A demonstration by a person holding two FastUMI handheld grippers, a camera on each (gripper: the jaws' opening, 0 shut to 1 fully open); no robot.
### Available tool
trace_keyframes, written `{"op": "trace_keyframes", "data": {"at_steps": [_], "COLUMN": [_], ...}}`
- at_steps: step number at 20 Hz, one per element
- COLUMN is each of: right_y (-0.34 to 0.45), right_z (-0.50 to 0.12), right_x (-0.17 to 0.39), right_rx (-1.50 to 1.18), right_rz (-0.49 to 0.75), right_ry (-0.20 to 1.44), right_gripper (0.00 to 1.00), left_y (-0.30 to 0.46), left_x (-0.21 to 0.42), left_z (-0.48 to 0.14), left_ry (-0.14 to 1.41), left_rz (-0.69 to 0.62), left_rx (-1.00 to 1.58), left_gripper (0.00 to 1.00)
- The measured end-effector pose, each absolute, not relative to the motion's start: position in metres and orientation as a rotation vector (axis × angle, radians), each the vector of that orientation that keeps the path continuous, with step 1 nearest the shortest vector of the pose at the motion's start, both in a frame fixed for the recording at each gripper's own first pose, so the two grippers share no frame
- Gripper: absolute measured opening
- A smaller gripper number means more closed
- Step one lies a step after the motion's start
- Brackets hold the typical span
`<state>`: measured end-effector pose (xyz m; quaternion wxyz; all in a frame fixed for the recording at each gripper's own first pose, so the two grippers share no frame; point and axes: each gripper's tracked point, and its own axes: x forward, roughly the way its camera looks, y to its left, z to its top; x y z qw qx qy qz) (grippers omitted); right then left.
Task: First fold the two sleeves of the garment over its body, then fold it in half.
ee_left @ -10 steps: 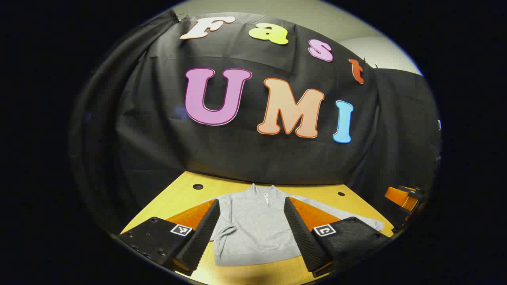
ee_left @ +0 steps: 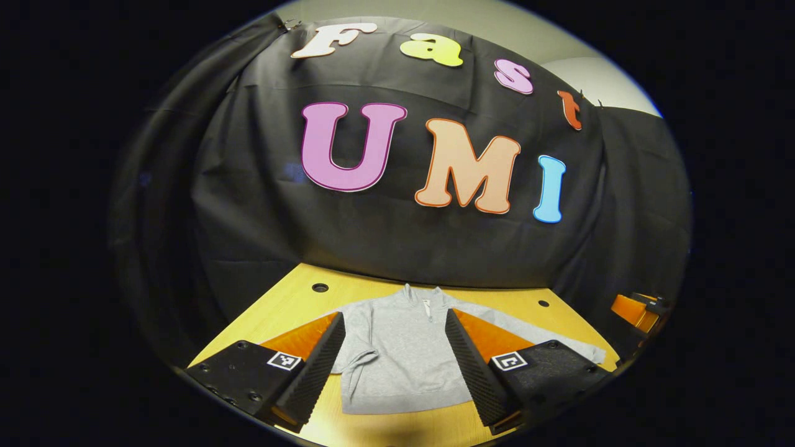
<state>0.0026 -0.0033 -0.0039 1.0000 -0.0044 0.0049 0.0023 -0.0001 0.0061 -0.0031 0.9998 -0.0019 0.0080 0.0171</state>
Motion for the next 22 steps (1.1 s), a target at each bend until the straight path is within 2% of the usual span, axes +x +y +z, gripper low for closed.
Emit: {"op": "trace_keyframes", "data": {"at_steps": [3,4,10,15,16,17,19,20,22], "right_y": [-0.014,-0.018,-0.060,-0.129,-0.145,-0.161,-0.199,-0.211,-0.238], "right_z": [-0.007,-0.007,-0.016,-0.029,-0.034,-0.041,-0.065,-0.073,-0.093], "right_x": [0.001,0.000,0.002,0.004,0.004,0.004,0.001,0.001,0.000], "right_rx": [-0.002,-0.003,0.033,0.022,0.036,0.042,0.033,0.035,0.055], "right_rz": [-0.014,-0.023,-0.114,-0.244,-0.264,-0.284,-0.321,-0.327,-0.355], "right_ry": [0.012,0.013,0.025,0.046,0.053,0.065,0.119,0.138,0.186], "right_gripper": [0.94,0.98,0.97,0.98,0.94,0.98,0.97,0.94,0.98], "left_y": [0.006,0.006,0.007,0.011,0.013,0.015,0.016,0.019,0.021], "left_x": [-0.001,-0.001,-0.002,-0.003,-0.004,-0.004,-0.005,-0.005,-0.006], "left_z": [-0.008,-0.008,-0.015,-0.019,-0.022,-0.022,-0.019,-0.022,-0.022], "left_ry": [0.026,0.029,0.043,0.056,0.061,0.062,0.054,0.058,0.060], "left_rz": [0.035,0.035,0.041,0.054,0.062,0.072,0.082,0.094,0.112], "left_rx": [-0.006,-0.007,-0.004,-0.008,-0.009,-0.016,-0.032,-0.036,-0.041], "left_gripper": [0.95,0.95,0.95,0.95,0.95,0.95,0.95,0.95,0.95]}}
